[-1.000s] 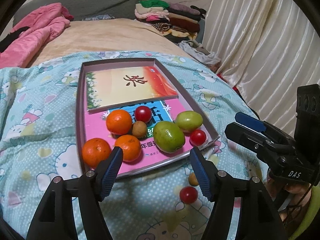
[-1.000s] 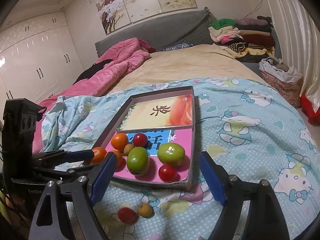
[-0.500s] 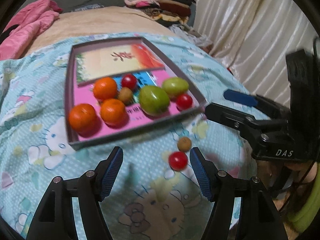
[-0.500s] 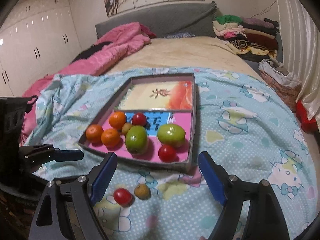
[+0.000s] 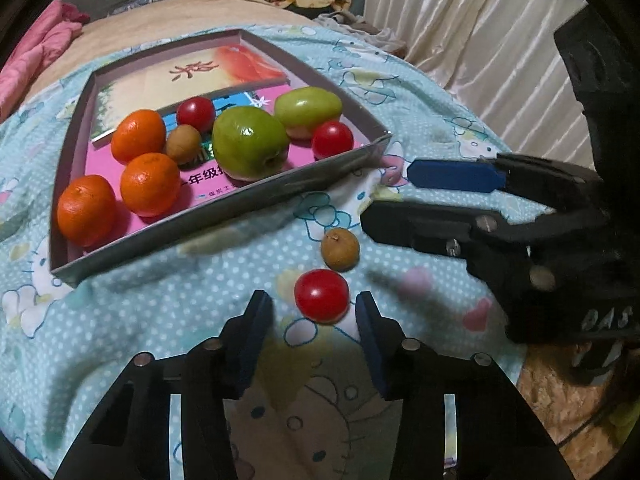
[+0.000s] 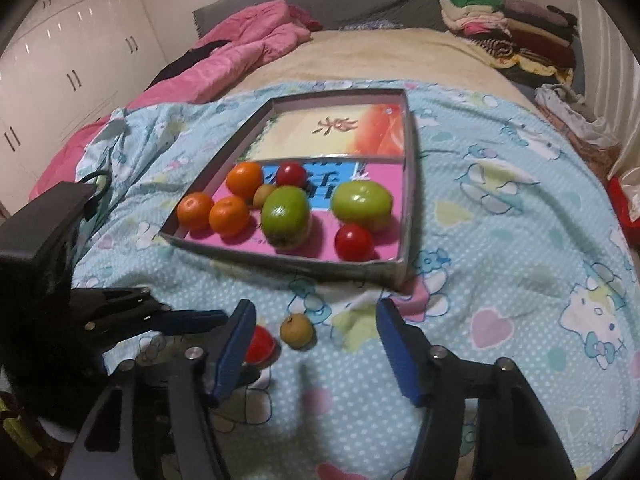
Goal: Organize fruits
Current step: 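Grasp the red tomato with the left tool while the right tool grasps the small yellow fruit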
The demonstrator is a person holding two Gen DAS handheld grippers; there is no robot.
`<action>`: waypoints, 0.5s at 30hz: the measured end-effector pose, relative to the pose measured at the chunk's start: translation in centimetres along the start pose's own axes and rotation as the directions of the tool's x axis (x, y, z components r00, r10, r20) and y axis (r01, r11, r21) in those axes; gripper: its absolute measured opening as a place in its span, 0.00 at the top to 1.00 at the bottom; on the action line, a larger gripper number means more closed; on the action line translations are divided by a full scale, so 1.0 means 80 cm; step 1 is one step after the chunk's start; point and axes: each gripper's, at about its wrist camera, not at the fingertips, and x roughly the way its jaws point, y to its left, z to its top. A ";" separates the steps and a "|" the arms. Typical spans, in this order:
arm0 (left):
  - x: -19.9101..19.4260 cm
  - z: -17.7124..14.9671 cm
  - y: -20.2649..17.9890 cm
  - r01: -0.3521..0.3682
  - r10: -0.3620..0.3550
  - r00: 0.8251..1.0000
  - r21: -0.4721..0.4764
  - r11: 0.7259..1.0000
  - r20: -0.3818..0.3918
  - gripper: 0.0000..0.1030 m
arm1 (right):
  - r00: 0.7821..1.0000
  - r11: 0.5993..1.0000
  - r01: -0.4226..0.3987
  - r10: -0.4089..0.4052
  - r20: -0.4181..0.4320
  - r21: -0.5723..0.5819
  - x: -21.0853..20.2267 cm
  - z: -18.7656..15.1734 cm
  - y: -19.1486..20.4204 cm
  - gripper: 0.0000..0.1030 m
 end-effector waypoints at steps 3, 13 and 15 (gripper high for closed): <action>0.004 0.003 0.004 0.012 -0.012 1.000 -0.009 1.000 0.003 0.63 | 0.999 1.000 -0.013 0.013 -0.037 -0.007 0.010 -0.001 0.002 0.53; -0.007 -0.003 0.013 0.019 -0.019 1.000 -0.009 1.000 -0.012 0.72 | 0.992 0.998 -0.043 0.039 -0.122 -0.036 0.038 -0.004 0.010 0.68; -0.009 -0.002 0.017 0.022 -0.022 1.000 -0.019 1.000 -0.011 0.72 | 0.989 0.998 -0.030 0.022 -0.144 -0.057 0.046 -0.006 0.015 0.72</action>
